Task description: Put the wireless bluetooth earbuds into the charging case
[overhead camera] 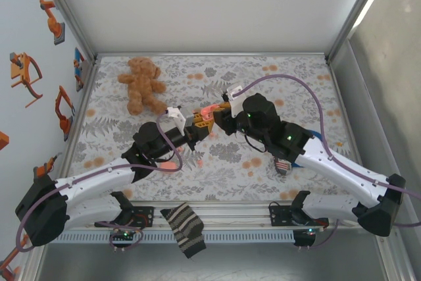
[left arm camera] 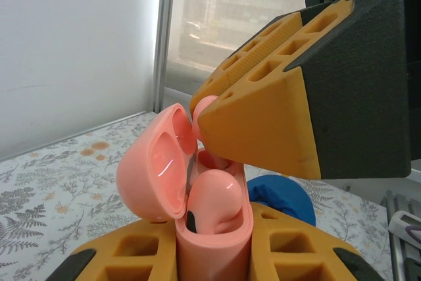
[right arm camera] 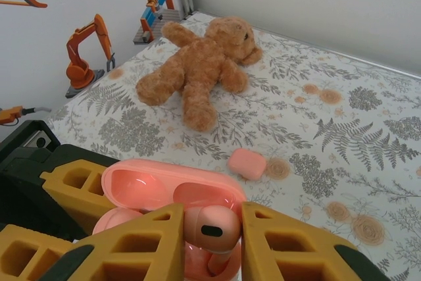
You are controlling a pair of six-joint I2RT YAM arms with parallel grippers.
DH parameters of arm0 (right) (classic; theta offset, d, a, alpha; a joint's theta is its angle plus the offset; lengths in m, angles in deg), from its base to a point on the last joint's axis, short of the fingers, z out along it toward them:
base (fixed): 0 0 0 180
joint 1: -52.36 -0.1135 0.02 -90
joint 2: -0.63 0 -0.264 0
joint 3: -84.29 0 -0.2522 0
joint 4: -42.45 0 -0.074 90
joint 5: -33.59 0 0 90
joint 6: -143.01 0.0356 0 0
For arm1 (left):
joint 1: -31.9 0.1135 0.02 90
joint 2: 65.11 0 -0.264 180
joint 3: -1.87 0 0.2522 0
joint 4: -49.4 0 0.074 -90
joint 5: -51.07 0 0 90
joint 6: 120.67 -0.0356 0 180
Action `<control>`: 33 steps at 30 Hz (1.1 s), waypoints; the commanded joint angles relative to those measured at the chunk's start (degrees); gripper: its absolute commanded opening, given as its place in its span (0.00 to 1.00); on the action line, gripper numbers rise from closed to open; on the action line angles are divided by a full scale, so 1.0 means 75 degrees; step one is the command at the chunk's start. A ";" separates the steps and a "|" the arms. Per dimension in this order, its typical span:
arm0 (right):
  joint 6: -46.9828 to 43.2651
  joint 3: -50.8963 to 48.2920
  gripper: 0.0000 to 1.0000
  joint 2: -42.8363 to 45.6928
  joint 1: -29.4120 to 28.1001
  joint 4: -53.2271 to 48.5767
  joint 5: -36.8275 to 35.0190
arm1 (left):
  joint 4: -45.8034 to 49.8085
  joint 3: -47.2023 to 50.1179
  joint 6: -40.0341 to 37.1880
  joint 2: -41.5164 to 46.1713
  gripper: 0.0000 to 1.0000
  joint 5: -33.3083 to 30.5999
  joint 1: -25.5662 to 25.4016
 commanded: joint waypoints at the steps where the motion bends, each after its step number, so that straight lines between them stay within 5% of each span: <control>1: -0.0084 -0.0110 0.25 -0.0055 -0.0115 0.0075 0.0062 | -0.0421 -0.0148 0.0110 0.0100 0.00 -0.0165 -0.0047; 22: -0.0022 0.0294 0.35 0.0022 -0.0133 -0.0117 0.0078 | -0.0405 -0.0128 -0.0053 -0.0043 0.00 -0.0181 -0.0046; 33: 0.0078 0.1270 0.53 0.0156 -0.0128 -0.0859 -0.0801 | -0.0469 -0.0090 -0.0101 -0.0208 0.00 0.0019 -0.0046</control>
